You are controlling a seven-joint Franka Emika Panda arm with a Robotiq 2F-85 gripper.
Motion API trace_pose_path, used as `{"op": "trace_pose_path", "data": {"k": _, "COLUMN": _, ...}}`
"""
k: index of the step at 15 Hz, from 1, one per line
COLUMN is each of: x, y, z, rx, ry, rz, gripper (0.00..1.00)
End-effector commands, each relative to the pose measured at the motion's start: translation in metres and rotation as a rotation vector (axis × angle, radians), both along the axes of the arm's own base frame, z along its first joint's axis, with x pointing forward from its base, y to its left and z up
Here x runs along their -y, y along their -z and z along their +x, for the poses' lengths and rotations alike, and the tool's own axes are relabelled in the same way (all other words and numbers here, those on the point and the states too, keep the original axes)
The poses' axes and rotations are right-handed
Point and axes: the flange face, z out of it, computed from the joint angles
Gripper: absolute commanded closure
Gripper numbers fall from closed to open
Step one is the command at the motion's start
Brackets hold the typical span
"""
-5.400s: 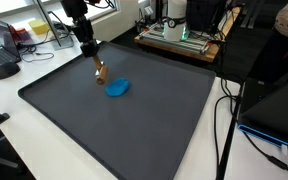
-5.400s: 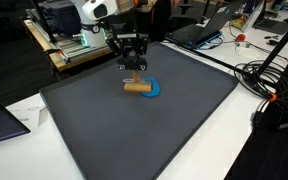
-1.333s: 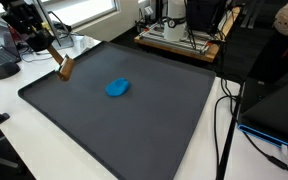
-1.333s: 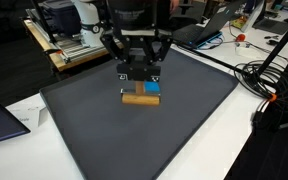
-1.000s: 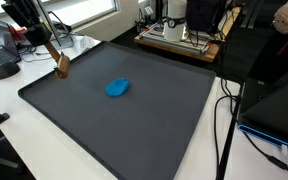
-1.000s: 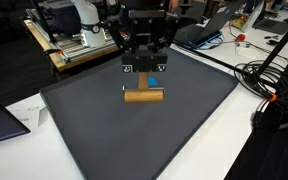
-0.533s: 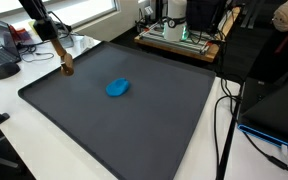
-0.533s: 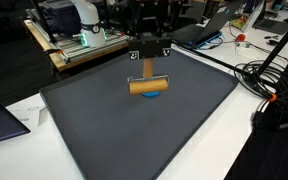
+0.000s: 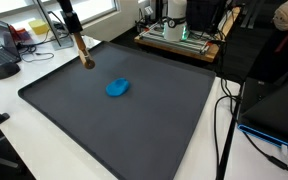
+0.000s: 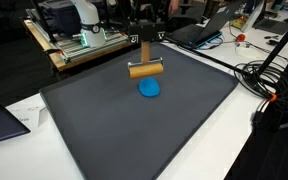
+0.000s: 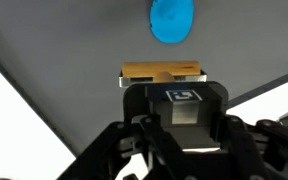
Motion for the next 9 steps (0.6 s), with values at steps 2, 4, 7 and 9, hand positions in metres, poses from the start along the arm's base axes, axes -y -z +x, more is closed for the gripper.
{"op": "trace_pose_path", "data": {"k": 2, "x": -0.031, "y": -0.008, "z": -0.065, "rx": 0.057, "ry": -0.075, "rz": -0.027, "gripper": 0.77}}
{"op": "trace_pose_path", "data": {"k": 4, "x": -0.042, "y": -0.007, "z": -0.087, "rx": 0.107, "ry": -0.104, "rz": -0.027, "gripper": 0.77}}
{"op": "trace_pose_path", "data": {"k": 7, "x": -0.052, "y": -0.002, "z": -0.121, "rx": 0.207, "ry": -0.156, "rz": -0.028, "gripper": 0.77}}
{"op": "trace_pose_path", "data": {"k": 9, "x": -0.056, "y": 0.005, "z": -0.145, "rx": 0.267, "ry": -0.173, "rz": -0.033, "gripper": 0.77}}
